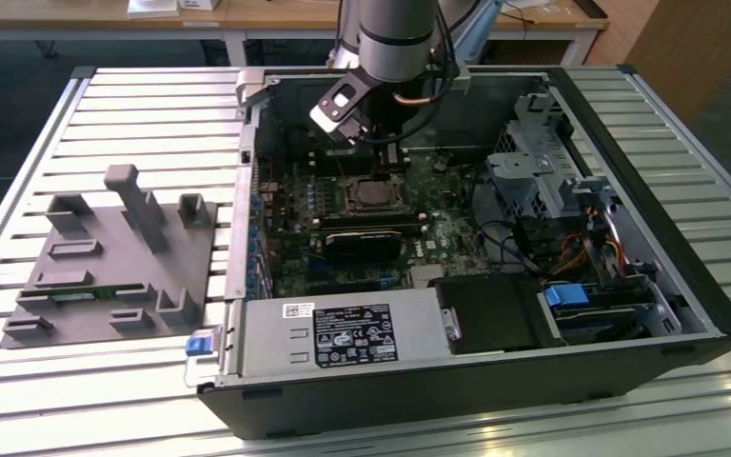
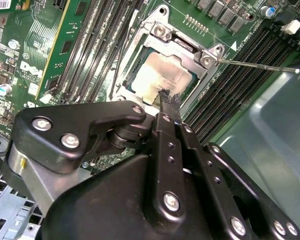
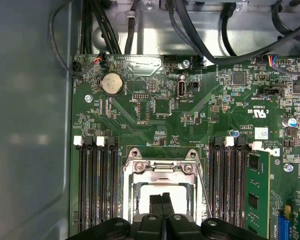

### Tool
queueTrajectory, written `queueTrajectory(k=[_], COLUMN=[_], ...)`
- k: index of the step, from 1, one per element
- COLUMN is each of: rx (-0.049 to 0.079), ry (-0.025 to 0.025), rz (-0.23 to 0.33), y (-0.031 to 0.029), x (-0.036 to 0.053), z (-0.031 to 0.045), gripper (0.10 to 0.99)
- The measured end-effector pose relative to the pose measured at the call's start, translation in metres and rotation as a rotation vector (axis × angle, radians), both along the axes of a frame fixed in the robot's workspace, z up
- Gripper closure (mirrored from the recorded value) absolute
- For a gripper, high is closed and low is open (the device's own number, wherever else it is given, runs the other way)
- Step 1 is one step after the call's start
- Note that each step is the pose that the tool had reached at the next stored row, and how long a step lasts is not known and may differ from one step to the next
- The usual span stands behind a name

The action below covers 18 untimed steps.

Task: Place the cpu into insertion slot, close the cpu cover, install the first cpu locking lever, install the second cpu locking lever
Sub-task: 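Install the first cpu locking lever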

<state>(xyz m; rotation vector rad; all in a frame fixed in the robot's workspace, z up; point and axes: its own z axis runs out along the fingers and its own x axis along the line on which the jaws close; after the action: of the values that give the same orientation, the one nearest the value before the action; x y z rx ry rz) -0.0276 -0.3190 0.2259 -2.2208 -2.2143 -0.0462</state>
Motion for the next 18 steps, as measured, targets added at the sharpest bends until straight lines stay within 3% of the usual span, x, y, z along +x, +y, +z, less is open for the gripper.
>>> queueTrajectory(k=[6, 18], rx=[0.0, 0.0], ry=[-0.0001, 0.0001], rz=[0.0, 0.0], y=[0.0001, 0.0001], x=[0.0, 0.0], z=[0.0061, 0.0362], gripper=[0.98, 0.98])
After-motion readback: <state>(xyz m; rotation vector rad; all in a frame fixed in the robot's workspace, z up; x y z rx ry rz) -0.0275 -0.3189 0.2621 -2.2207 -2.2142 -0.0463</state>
